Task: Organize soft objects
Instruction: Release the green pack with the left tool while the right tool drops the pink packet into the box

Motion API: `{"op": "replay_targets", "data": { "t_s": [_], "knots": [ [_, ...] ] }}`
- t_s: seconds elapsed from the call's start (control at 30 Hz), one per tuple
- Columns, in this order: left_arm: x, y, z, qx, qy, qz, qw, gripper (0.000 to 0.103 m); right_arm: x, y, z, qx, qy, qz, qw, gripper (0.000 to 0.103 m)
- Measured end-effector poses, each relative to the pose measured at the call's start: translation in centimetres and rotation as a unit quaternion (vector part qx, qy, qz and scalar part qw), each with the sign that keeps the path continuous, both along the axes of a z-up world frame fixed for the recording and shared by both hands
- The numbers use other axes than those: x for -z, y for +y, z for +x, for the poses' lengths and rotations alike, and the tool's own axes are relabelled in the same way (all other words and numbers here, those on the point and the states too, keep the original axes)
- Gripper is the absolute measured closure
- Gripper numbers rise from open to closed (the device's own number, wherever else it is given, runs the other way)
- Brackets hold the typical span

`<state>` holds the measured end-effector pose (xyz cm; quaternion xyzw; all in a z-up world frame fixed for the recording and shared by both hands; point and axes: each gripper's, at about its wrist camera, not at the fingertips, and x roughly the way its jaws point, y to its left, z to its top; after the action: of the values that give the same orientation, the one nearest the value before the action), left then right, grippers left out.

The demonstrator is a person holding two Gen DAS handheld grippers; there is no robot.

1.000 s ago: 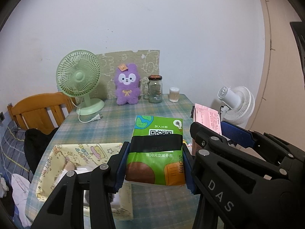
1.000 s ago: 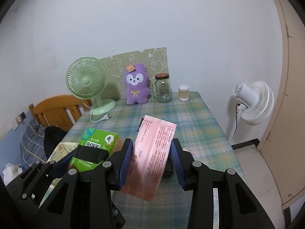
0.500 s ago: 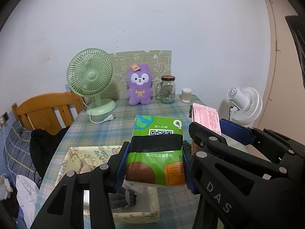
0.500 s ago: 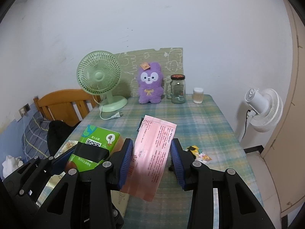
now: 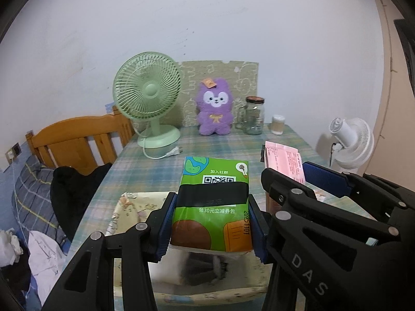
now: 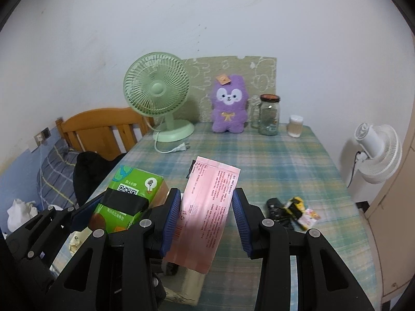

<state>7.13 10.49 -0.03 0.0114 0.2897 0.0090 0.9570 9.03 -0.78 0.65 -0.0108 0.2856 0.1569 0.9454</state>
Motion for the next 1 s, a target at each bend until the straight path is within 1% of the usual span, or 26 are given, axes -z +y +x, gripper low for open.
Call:
{"op": "replay_targets", "data": {
  "t_s": [0.33,0.53,0.83,0.9,0.93,1.0],
  "knots": [
    [1.5,2.5,1.1,-0.020,0.022,-0.003,0.9996,0.050,1.4,2.5,1.1,-0.022,0.018,-0.012,1.000,0.059],
    [3.2,4.3,1.8,-0.034,0.045,-0.007,0.9984,0.050,2.9,4.2,1.8,-0.039,0.036,-0.023,0.998,0.059],
    [5.3,6.0,2.4,-0.046,0.075,-0.005,0.9961,0.046,4.9,6.1,2.5,-0.056,0.062,-0.034,0.996,0.059],
    [5.5,6.3,2.4,-0.048,0.078,-0.004,0.9958,0.037,5.2,6.3,2.5,-0.060,0.065,-0.034,0.995,0.059],
    [5.6,6.4,2.3,-0.049,0.079,-0.004,0.9957,0.035,5.4,6.4,2.6,-0.062,0.066,-0.034,0.995,0.059],
    [5.8,6.6,2.3,-0.052,0.083,-0.004,0.9952,0.026,5.7,6.6,2.7,-0.064,0.070,-0.035,0.995,0.059]
  ]
}}
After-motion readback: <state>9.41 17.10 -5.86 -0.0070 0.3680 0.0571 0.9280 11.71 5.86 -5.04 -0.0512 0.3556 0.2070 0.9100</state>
